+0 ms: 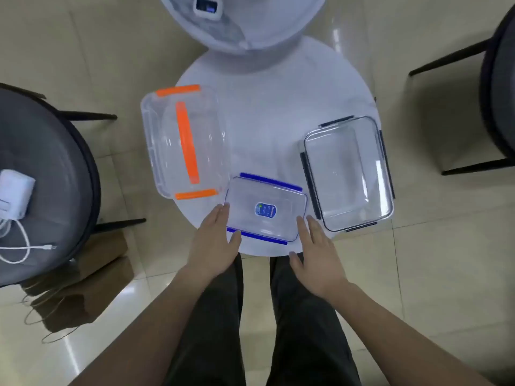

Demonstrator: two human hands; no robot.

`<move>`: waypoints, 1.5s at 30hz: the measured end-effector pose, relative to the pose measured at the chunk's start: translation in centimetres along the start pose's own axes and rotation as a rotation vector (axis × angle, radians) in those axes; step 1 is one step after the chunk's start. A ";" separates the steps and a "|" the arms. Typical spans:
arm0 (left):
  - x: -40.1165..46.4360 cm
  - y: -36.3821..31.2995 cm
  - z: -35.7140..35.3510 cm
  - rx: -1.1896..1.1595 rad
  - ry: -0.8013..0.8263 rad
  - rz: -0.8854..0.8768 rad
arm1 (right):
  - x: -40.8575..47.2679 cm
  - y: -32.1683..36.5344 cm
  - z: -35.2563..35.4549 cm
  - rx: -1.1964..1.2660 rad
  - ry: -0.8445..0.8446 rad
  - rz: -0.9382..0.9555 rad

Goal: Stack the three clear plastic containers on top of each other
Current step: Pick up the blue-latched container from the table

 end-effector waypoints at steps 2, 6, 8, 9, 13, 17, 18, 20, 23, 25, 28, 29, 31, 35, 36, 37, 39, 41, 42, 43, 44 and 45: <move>1.3 1.0 -0.2 -0.032 -0.036 0.012 | 1.2 -0.4 -0.9 0.034 -0.003 -0.020; 3.3 2.6 -1.5 -0.018 -0.061 0.037 | 3.0 -1.3 -3.0 0.060 0.002 -0.052; 3.8 2.7 -1.6 -0.041 -0.085 0.026 | 3.5 -1.8 -3.5 0.074 -0.002 -0.065; 3.9 2.7 -1.6 -0.046 -0.094 0.022 | 3.7 -1.9 -3.7 0.072 -0.003 -0.068; 4.2 2.6 -1.7 -0.110 -0.135 -0.005 | 4.2 -1.7 -4.8 0.115 0.009 -0.039; 4.5 2.9 -1.5 -0.129 -0.154 0.023 | 4.4 -1.5 -4.9 0.155 -0.014 -0.040; 4.7 3.1 -1.5 -0.123 -0.155 0.036 | 4.5 -1.4 -5.0 0.155 -0.017 -0.039; 5.2 3.1 -1.3 -0.124 -0.168 0.045 | 4.5 -1.3 -5.0 0.178 -0.027 -0.045; 5.8 3.4 -1.2 -0.131 -0.165 0.056 | 4.8 -1.5 -4.9 0.263 -0.035 -0.069; 5.8 3.7 -1.4 -0.143 -0.147 0.060 | 5.0 -1.6 -5.1 0.295 -0.025 -0.082; 5.8 3.9 -1.6 -0.164 -0.144 0.064 | 5.0 -1.4 -5.3 0.306 0.004 -0.092; 5.7 3.9 -1.6 -0.164 -0.150 0.067 | 5.0 -1.4 -5.3 0.307 0.010 -0.094; 5.7 3.9 -1.6 -0.161 -0.161 0.070 | 5.0 -1.4 -5.2 0.311 0.017 -0.094; 5.7 3.8 -1.8 -0.157 -0.162 0.074 | 4.8 -1.3 -5.2 0.376 0.035 -0.078; 5.6 3.8 -1.8 -0.157 -0.162 0.075 | 4.7 -1.3 -5.2 0.406 0.039 -0.071; 5.7 3.7 -1.7 -0.159 -0.163 0.072 | 4.8 -1.3 -5.2 0.435 0.039 -0.064; 5.7 3.6 -1.6 -0.170 -0.172 0.056 | 4.8 -1.5 -5.1 0.489 0.030 -0.054; 5.5 3.6 -1.4 -0.191 -0.184 0.039 | 4.8 -1.7 -5.0 0.540 0.016 -0.047; 5.4 3.7 -1.4 -0.202 -0.187 0.035 | 4.7 -1.8 -5.0 0.560 0.006 -0.044; 5.3 3.9 -1.4 -0.212 -0.189 0.036 | 4.7 -1.9 -4.9 0.578 -0.005 -0.043; 5.1 4.0 -1.5 -0.219 -0.188 0.039 | 4.7 -1.9 -4.9 0.596 -0.014 -0.046; 5.0 4.2 -1.6 -0.226 -0.186 0.042 | 4.6 -2.0 -5.0 0.610 -0.020 -0.054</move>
Point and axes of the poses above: each hand's wrist, its own x-axis towards the middle knuckle, its own z-axis out of the back of the hand, y = z × x, the point moved 10 cm from there along x, towards the middle knuckle, and after that the axes turned 14 degrees about -x, right-handed, at the moved point
